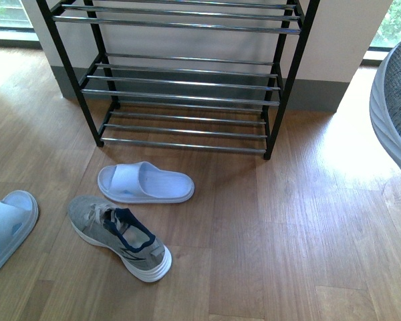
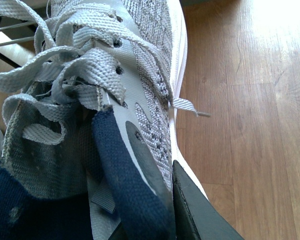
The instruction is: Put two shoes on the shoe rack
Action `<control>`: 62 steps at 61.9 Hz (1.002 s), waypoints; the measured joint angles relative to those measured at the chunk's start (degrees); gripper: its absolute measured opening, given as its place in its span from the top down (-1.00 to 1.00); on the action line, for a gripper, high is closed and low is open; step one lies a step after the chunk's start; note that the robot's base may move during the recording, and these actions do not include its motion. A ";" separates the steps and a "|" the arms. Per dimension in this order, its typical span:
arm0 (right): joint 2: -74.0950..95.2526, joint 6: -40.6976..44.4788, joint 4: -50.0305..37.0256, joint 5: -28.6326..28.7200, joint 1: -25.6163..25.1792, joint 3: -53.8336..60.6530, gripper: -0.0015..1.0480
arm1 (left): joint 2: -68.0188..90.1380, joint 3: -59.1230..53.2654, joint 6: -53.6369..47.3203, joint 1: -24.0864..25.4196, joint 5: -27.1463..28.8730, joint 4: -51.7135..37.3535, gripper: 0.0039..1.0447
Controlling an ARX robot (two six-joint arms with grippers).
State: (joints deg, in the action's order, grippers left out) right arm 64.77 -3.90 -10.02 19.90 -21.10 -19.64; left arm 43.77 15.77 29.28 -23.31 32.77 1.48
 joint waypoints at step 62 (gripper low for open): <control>0.00 0.00 0.00 0.00 0.00 0.00 0.97 | 109.61 49.90 25.62 1.22 -13.62 -13.09 -0.83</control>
State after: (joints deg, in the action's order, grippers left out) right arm 64.77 -3.90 -10.02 19.90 -21.10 -19.64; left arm 153.38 65.67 54.89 -22.09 19.16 -11.62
